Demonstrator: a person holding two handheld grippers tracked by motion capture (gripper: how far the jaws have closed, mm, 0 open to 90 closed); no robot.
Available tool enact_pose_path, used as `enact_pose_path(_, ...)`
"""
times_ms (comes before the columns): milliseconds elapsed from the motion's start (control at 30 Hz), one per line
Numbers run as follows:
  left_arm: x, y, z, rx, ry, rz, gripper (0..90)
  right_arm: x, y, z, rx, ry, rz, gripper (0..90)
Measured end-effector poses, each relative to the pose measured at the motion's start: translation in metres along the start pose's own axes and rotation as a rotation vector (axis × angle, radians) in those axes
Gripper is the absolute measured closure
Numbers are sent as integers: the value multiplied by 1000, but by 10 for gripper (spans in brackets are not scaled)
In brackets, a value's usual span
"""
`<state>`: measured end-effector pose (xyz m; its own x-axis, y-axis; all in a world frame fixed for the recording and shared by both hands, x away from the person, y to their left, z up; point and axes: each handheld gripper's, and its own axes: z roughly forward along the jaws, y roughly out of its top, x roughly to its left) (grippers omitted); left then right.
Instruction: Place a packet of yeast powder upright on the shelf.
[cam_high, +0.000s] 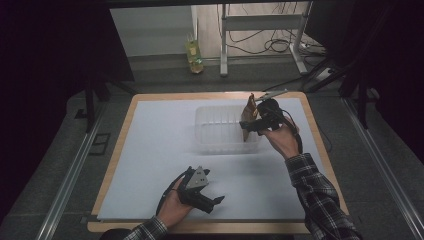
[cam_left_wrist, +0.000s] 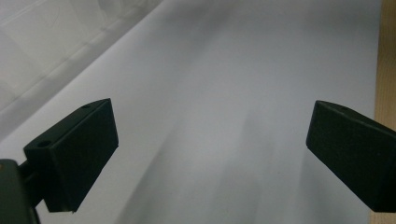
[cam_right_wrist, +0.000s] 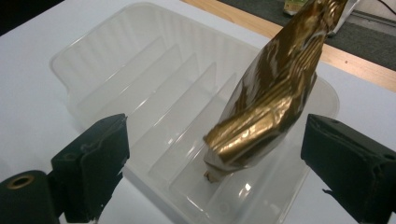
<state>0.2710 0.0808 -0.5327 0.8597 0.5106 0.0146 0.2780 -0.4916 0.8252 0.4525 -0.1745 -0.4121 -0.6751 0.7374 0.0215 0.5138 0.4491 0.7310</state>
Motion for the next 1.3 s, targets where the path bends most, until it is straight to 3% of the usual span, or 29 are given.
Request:
enact_pose_path(200,-1,0,0,1,-2,11,22,3,-4,-4,0,46,-12,46)
enact_pose_path(333,-2,0,1,17,25,36,24,8,-5,-6,-6,38,-37,23)
enact_pose_path(467,-2,0,1,20,29,33,24,13,-8,-9,-11,35,-64,12)
enact_pose_path(800,-4,0,0,6,17,52,24,18,-18,-15,-7,42,-73,28)
enact_pose_path(1033,-6,0,2,26,19,69,24,21,-28,-18,-5,46,-73,28)
enact_pose_path(1300,-4,1,0,12,8,52,23,24,-44,-20,-24,61,-83,27)
